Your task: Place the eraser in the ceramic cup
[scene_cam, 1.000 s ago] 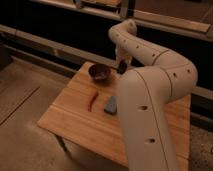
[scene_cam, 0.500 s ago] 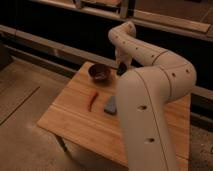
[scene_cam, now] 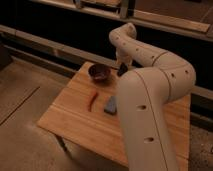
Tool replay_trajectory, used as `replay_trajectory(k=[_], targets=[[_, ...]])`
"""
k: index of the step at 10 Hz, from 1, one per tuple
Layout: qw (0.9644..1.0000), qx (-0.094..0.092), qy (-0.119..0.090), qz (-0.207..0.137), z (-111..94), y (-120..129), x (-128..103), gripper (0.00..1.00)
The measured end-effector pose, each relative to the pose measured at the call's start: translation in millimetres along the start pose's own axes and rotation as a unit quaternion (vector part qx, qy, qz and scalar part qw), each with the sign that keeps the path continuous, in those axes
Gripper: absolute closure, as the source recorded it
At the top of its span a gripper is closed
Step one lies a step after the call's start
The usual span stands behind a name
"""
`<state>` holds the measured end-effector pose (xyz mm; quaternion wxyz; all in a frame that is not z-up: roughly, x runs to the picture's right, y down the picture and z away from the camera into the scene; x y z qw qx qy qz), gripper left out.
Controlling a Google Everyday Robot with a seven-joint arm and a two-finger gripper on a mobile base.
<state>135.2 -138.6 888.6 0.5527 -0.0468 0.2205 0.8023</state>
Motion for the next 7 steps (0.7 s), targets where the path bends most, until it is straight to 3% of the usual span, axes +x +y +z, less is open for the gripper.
replay_trajectory(k=[7], targets=[[0.9999,-0.003,0.0,-0.012,0.5,7.7,3.7,1.0]])
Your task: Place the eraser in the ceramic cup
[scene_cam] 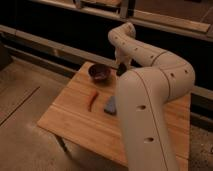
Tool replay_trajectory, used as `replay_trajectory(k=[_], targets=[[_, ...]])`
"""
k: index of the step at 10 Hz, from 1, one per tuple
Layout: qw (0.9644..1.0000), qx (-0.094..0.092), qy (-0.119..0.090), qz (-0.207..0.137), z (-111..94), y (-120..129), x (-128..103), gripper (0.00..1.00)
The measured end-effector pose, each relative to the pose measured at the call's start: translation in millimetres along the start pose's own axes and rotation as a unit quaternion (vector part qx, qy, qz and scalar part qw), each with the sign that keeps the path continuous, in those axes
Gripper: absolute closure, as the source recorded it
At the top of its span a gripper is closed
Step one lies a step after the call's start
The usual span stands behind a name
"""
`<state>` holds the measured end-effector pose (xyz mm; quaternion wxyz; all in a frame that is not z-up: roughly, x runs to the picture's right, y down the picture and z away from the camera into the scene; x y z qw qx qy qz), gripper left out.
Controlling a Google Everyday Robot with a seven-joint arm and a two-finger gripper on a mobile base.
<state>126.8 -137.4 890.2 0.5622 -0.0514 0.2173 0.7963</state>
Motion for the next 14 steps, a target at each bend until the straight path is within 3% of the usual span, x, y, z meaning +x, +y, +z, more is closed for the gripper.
replay_trajectory(k=[14], targets=[[1.0,0.0,0.0,0.003,4.4,-1.3,-0.1,1.0]])
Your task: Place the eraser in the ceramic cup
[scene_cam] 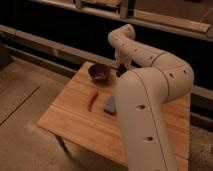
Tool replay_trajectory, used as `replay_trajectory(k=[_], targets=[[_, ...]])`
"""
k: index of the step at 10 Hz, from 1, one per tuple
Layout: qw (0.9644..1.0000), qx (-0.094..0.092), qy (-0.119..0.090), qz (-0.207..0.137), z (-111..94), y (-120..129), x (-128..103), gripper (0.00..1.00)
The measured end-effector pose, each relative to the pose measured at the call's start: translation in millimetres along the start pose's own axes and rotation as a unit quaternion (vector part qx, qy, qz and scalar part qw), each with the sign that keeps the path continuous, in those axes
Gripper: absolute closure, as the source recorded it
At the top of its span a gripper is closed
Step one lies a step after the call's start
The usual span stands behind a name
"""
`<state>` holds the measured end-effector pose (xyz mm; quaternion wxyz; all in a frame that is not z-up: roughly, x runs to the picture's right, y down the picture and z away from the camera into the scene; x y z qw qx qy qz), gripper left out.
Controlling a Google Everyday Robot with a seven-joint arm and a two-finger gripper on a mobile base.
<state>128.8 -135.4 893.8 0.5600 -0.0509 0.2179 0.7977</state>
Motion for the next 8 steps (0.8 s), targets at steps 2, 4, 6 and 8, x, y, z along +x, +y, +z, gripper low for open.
replay_trajectory(k=[2,4,6,8], targets=[[1.0,0.0,-0.001,0.0,-0.5,-0.4,-0.3,1.0],[1.0,0.0,-0.001,0.0,-1.3,-0.3,-0.5,1.0],[1.0,0.0,-0.001,0.0,-1.3,-0.4,-0.5,0.94],[1.0,0.0,-0.001,0.0,-1.2,-0.5,-0.5,0.74]])
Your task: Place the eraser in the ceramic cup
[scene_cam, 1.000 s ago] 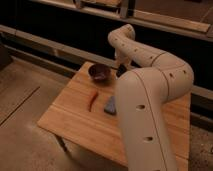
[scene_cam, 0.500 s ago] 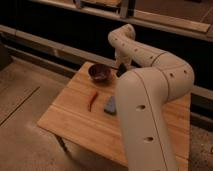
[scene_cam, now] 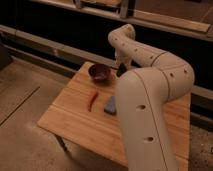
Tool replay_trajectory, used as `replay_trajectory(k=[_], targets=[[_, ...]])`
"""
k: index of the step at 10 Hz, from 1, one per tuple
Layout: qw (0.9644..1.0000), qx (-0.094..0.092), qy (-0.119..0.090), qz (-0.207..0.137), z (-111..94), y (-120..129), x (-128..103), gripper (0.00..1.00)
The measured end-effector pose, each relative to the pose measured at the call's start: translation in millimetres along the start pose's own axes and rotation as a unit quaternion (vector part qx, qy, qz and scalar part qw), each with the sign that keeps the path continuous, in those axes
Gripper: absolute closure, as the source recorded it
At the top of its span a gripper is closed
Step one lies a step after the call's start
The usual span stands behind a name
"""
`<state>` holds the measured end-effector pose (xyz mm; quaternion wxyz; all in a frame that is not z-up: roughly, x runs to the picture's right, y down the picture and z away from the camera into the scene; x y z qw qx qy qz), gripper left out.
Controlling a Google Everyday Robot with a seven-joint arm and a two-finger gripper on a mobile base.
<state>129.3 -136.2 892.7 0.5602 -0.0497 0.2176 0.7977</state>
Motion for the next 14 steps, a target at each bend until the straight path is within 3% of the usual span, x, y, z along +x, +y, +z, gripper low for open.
replay_trajectory(k=[4,6,14], targets=[[1.0,0.0,0.0,0.0,0.0,0.0,0.0,0.32],[1.0,0.0,0.0,0.0,0.0,0.0,0.0,0.2],[1.0,0.0,0.001,0.0,0.9,-0.1,0.4,0.2]])
